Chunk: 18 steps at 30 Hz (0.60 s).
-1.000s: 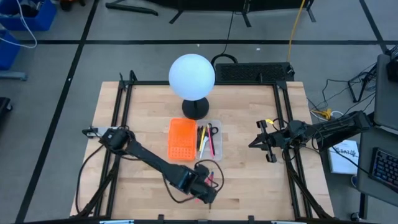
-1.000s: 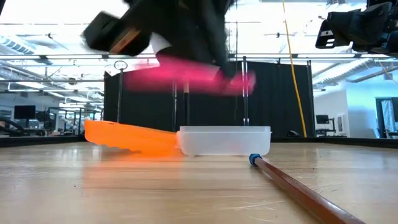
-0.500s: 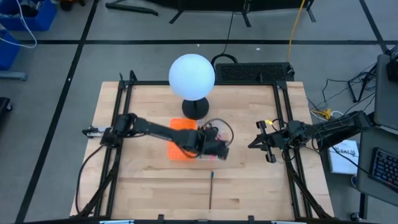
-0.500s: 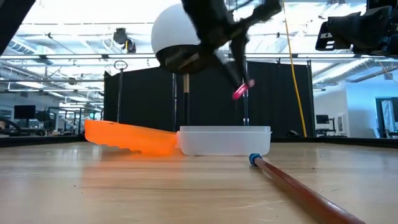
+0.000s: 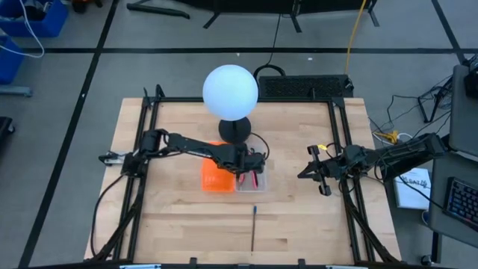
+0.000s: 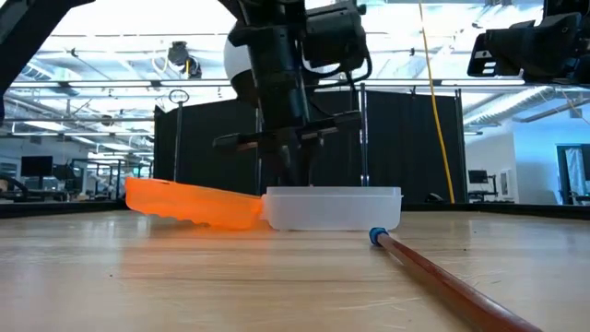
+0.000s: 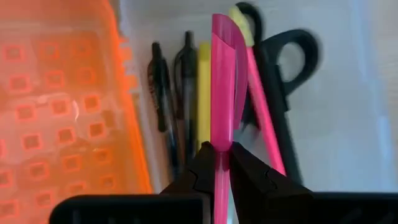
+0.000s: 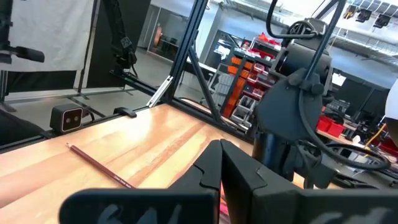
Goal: Pick & place school supplies into a supply box
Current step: Put the pink pen into the pencil box, then put the brown pencil into the pencil box
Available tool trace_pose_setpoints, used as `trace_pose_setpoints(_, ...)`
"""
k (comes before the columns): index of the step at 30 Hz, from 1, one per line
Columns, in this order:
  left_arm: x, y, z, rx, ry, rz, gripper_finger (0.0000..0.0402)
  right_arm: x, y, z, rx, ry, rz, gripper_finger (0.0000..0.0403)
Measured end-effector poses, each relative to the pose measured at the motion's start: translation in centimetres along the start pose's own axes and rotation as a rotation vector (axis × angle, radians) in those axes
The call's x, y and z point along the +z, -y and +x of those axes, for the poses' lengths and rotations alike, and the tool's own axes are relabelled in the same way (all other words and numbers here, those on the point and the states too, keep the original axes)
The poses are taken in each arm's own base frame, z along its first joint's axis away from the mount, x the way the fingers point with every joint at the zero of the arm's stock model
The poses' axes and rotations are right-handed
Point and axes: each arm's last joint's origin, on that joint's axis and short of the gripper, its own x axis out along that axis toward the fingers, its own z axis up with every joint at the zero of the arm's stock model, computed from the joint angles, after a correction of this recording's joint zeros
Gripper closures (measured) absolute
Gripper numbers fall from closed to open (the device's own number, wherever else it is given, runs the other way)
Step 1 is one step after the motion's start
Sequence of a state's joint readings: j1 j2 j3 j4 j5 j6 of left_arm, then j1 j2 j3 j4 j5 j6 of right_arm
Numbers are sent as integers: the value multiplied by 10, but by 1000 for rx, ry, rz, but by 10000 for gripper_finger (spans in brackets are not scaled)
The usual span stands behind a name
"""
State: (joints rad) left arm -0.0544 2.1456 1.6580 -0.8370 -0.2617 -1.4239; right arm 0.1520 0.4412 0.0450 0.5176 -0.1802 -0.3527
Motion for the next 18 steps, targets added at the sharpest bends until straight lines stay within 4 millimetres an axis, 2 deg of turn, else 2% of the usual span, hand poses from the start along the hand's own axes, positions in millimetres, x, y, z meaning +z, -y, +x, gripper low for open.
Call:
trace_pose_setpoints(6, 0, -4, 8, -6, -27, -11, 363, 0, 0, 0, 0, 1, 0, 403)
trace_pose_setpoints(13, 1, -3, 7, -21, -10, 11, 307, 0, 0, 0, 0, 1, 0, 403)
trace_pose_setpoints(18, 6, 13, -12, -78, 66, 140, 288, 0, 0, 0, 0, 0, 11, 403)
